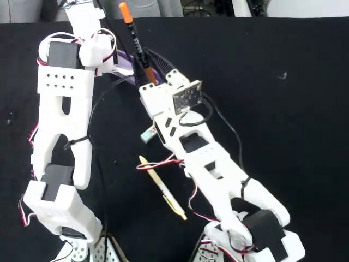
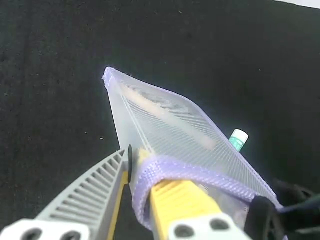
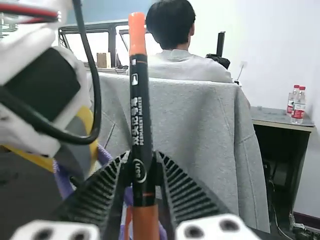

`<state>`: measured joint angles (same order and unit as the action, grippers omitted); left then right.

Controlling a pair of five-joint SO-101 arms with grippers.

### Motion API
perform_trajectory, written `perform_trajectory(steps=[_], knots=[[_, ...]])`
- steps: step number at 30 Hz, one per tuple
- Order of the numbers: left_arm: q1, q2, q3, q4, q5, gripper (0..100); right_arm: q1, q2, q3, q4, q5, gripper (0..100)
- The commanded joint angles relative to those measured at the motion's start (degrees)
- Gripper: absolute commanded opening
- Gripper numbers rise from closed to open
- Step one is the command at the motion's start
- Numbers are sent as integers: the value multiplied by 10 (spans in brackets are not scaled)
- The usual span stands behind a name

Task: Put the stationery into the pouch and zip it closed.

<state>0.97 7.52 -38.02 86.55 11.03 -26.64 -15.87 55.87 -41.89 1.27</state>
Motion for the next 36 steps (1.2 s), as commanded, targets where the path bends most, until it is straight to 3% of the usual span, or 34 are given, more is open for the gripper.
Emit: perform_trajectory(steps=[1, 7, 13, 24, 30, 36], knots=[[1, -15, -12, -17, 8, 29, 11, -21, -4, 1, 1, 11], [0, -15, -12, -20, 8, 29, 8, -36, 4, 2, 1, 28], [-16, -15, -12, -25, 8, 29, -6, -72, 29, 3, 0, 201], [-17, -14, -25, -21, 8, 29, -17, -218, -4, 206, 2, 201], [-18, -15, -24, -20, 5, 29, -10, -273, -4, 243, 2, 201], [-18, -16, -28, -24, 4, 29, 58, -343, -5, 263, -3, 201]])
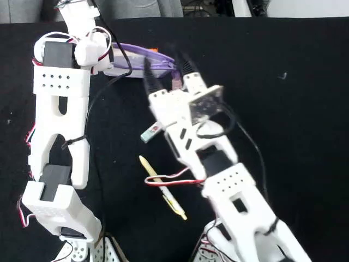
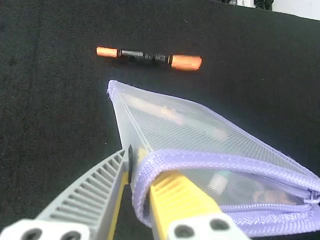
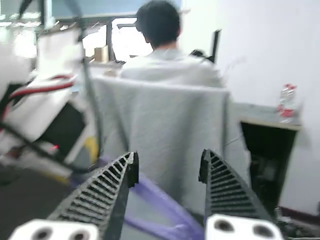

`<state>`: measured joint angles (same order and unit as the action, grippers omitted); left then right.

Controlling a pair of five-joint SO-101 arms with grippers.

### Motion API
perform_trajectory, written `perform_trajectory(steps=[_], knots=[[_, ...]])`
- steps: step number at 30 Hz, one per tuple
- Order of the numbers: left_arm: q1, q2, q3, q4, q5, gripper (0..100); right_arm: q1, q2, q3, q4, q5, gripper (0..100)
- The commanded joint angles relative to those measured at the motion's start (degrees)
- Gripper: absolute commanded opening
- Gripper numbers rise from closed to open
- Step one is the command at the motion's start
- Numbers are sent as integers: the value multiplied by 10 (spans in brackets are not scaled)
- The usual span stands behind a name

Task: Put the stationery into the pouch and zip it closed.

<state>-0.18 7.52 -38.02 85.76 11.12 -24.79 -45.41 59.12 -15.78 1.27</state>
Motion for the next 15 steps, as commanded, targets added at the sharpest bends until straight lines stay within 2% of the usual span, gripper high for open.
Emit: perform_trajectory(steps=[1, 8, 13, 15], knots=[[-7, -16, -32, -17, 4, 29, 55, -62, -37, 2, -3, 201], [-22, -16, -153, -12, 4, 29, 118, -132, -60, 57, -4, 201], [-80, -11, -250, -21, 6, 29, 129, -135, -82, 91, -4, 201], [-102, -9, -269, -48, 6, 29, 130, -135, -82, 91, -4, 201]])
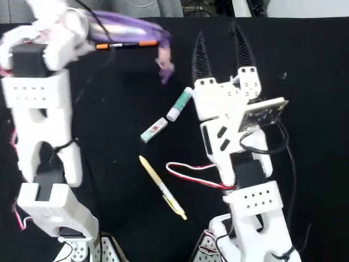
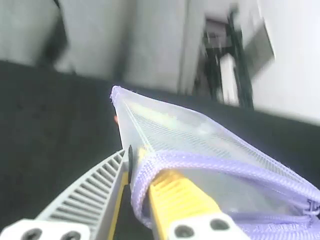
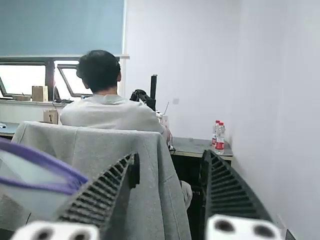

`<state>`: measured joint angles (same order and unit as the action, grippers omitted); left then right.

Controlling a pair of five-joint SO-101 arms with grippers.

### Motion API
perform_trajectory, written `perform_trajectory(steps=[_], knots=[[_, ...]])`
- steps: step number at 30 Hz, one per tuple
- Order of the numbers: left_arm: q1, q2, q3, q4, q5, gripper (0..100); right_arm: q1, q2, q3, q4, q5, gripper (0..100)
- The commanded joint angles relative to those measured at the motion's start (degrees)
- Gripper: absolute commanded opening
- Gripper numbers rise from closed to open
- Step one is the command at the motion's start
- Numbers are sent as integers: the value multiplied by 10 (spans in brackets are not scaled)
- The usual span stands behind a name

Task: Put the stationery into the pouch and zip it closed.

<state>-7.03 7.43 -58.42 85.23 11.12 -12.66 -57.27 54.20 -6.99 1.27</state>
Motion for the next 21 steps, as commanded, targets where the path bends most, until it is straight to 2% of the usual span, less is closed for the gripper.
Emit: perform_trajectory(steps=[1, 12, 17, 21], knots=[[-39, -6, -61, -64, 7, 29, 9, -16, -33, 4, -4, 201], [-11, 113, 136, -369, 7, 29, 10, -16, -33, 4, 1, 201], [-13, 191, 204, -440, 7, 29, 25, -16, -37, 3, -2, 201], [-16, 235, 216, -422, 7, 29, 25, -16, -37, 3, -3, 201]])
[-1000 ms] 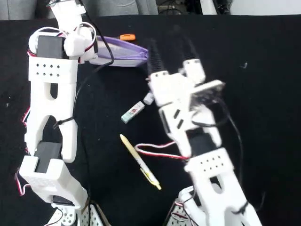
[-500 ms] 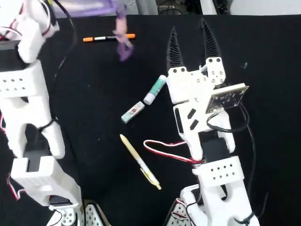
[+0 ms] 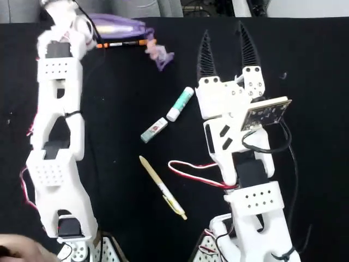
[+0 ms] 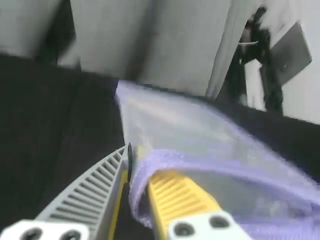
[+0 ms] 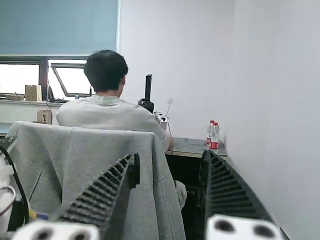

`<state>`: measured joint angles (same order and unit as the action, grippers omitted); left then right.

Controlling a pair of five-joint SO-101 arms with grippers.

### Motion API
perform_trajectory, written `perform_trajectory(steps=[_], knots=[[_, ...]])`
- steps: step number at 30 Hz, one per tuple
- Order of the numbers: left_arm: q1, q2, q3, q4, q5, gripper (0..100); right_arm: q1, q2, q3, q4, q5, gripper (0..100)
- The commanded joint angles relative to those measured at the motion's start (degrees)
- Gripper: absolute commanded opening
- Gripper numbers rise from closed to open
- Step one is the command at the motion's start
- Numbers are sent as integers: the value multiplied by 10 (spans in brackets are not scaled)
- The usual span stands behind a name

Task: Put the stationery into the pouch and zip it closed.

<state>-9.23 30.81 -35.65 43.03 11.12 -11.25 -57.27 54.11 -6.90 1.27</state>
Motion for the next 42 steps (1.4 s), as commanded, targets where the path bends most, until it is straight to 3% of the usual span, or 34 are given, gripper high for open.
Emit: perform_trajectory(steps=[1, 12, 20, 25, 35, 42], knots=[[6, -1, -20, 24, 7, 29, 11, -16, -36, 2, -3, 201], [22, -28, -147, 338, 71, 29, 11, -21, -45, 6, 1, 201], [51, -35, -158, 477, 71, 29, 11, -21, -49, 6, 1, 201], [104, -48, -208, 580, 69, 29, 21, -22, -50, 6, 1, 201], [187, -191, -79, 578, 67, 29, 91, -22, -72, 7, -4, 201], [186, -323, -128, 532, 13, 29, 91, -22, -75, 7, -4, 201]])
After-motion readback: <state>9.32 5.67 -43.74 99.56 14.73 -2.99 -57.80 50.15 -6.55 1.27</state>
